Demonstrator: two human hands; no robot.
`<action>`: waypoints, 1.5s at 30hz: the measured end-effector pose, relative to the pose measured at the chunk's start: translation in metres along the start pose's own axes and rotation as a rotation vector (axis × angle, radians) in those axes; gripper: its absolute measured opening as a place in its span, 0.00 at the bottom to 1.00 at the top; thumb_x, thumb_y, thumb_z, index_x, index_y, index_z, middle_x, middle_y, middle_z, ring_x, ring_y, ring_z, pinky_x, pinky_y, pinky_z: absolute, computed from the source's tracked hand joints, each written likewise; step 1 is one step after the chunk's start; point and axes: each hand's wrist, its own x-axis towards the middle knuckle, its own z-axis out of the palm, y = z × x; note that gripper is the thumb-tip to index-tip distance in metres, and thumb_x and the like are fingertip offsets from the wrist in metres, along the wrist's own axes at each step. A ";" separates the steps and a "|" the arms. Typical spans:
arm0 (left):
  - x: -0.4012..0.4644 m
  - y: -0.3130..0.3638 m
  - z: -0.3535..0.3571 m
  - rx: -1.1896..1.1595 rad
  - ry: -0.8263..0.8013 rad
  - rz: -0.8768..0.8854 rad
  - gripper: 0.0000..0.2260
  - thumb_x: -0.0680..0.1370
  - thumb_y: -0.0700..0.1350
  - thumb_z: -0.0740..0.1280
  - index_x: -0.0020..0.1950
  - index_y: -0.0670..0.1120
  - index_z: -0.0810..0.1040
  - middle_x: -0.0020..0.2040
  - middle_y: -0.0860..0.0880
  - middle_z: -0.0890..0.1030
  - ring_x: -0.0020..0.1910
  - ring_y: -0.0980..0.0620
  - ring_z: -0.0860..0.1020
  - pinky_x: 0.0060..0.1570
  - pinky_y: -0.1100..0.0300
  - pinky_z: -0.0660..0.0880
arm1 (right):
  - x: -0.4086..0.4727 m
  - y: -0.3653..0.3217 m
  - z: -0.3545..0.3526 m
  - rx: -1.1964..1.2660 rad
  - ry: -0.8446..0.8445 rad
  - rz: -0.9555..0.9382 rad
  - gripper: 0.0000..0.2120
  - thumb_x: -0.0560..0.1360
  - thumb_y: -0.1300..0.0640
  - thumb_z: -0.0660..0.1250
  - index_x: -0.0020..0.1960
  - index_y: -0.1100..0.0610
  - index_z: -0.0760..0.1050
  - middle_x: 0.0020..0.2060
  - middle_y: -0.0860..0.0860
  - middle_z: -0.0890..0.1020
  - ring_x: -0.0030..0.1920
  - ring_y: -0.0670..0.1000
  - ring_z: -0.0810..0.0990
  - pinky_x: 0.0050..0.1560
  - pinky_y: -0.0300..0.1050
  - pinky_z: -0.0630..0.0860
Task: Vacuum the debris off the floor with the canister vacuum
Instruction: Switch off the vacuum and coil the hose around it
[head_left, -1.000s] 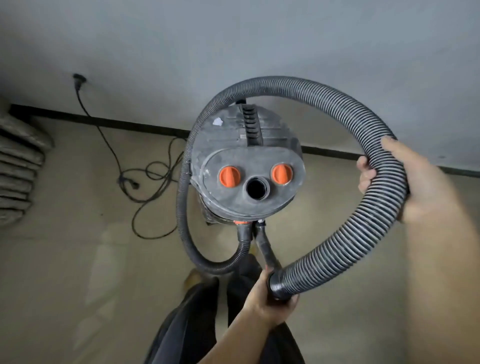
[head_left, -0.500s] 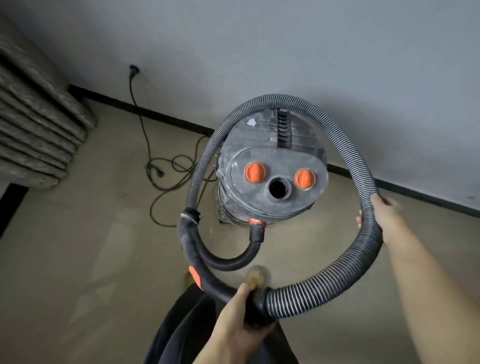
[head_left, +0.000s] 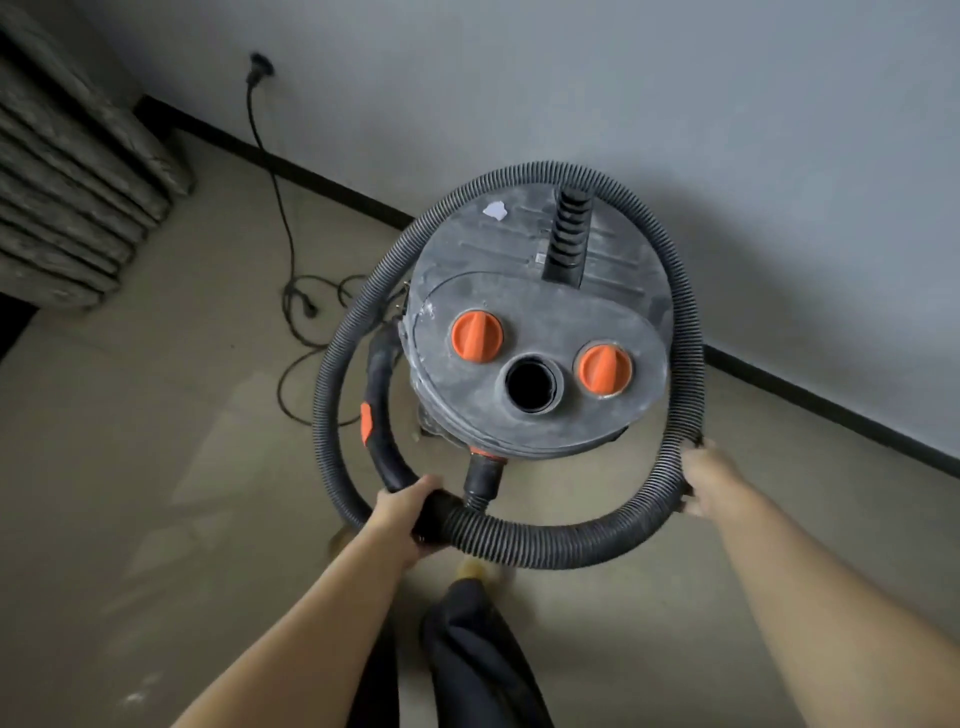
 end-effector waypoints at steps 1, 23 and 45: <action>0.007 0.009 -0.005 0.043 0.046 0.063 0.21 0.73 0.41 0.72 0.61 0.44 0.67 0.56 0.37 0.76 0.52 0.35 0.78 0.41 0.37 0.78 | -0.006 -0.003 0.007 -0.042 -0.052 0.029 0.11 0.81 0.59 0.56 0.61 0.57 0.70 0.52 0.58 0.76 0.50 0.58 0.76 0.56 0.60 0.73; 0.061 0.143 0.031 0.150 0.099 0.274 0.15 0.75 0.44 0.71 0.60 0.42 0.76 0.50 0.42 0.82 0.42 0.46 0.80 0.38 0.57 0.76 | 0.036 -0.290 0.040 -0.314 -0.213 -0.680 0.23 0.82 0.43 0.53 0.72 0.53 0.68 0.68 0.55 0.72 0.68 0.54 0.70 0.63 0.43 0.63; 0.025 0.069 0.032 -0.314 -0.015 0.048 0.14 0.77 0.49 0.68 0.58 0.41 0.76 0.42 0.42 0.83 0.36 0.45 0.82 0.31 0.55 0.78 | -0.097 -0.225 0.031 -0.164 -0.254 -0.671 0.28 0.76 0.50 0.67 0.73 0.52 0.62 0.62 0.47 0.75 0.58 0.45 0.73 0.55 0.37 0.65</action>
